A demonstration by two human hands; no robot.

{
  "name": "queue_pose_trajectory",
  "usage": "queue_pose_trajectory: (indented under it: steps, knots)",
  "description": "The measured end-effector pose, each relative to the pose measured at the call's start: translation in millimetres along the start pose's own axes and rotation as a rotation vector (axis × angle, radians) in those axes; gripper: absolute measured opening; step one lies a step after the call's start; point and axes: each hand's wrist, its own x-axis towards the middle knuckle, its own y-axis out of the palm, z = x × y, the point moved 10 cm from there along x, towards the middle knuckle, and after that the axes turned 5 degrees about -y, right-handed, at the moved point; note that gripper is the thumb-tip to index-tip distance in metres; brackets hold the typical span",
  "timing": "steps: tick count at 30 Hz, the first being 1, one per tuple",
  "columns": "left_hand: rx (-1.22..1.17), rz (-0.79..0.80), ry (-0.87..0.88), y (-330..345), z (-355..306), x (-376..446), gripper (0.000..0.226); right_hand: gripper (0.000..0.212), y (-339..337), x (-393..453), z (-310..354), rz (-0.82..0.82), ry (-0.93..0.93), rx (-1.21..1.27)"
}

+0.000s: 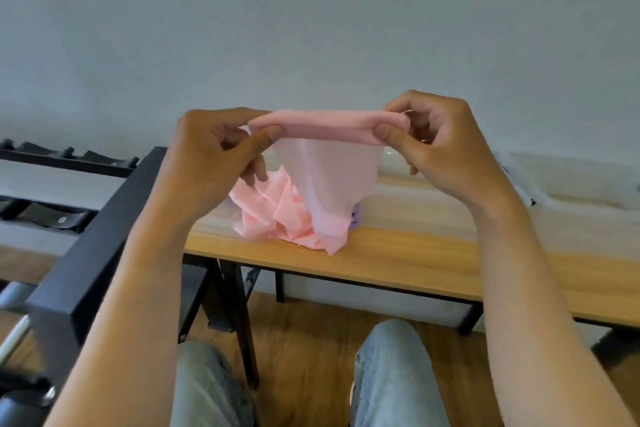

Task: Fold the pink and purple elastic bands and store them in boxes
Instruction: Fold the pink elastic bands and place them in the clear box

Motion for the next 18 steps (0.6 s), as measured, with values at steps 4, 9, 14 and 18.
queue_pose_trajectory:
  steps: [4, 9, 14, 18]
  knots:
    - [-0.149, -0.027, 0.031, -9.6, -36.1, 39.0, 0.016, 0.007, -26.0, 38.9, 13.8, -0.058, 0.021, 0.150]
    - [-0.243, -0.063, 0.063, -23.9, -77.1, 75.1, 0.018, 0.011, -50.4, 80.3, 28.9, -0.152, 0.042, 0.360]
    - [-0.295, -0.038, -0.031, -24.7, -68.8, 97.2, 0.021, 0.015, -53.9, 104.1, 25.0, -0.143, 0.092, 0.437]
    - [-0.271, 0.071, -0.057, -19.1, -50.7, 109.4, 0.028, 0.019, -52.5, 113.6, 9.3, -0.095, 0.083, 0.337]
